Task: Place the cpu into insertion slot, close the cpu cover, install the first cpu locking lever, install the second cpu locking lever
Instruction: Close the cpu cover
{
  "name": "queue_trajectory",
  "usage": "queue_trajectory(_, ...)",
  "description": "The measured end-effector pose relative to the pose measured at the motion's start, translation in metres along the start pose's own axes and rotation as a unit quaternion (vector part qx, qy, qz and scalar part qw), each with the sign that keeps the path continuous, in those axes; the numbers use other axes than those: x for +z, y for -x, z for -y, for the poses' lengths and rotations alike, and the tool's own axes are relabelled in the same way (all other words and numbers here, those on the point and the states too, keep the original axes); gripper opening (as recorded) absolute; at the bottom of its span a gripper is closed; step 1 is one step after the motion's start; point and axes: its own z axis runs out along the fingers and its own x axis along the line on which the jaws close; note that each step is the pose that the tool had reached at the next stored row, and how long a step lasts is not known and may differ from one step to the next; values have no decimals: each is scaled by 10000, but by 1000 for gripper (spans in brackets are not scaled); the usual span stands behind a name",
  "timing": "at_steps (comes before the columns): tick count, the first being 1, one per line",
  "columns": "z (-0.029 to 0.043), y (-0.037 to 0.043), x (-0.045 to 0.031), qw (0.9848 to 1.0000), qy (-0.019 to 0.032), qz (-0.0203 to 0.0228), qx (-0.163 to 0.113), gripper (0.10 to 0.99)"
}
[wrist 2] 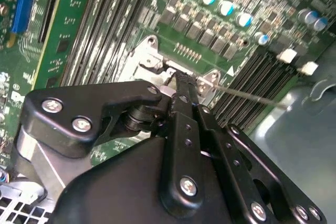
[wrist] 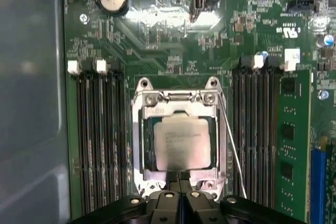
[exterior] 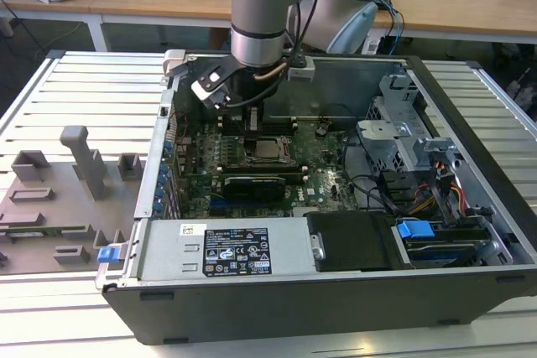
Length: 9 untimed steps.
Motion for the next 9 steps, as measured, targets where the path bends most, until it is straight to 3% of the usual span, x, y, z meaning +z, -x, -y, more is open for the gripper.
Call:
queue_trajectory(6, 13, 0, 22, 10000, 0, -1, 0, 106)
queue_trajectory(9, -75, -2, 25, 10000, -1, -11, -1, 106)
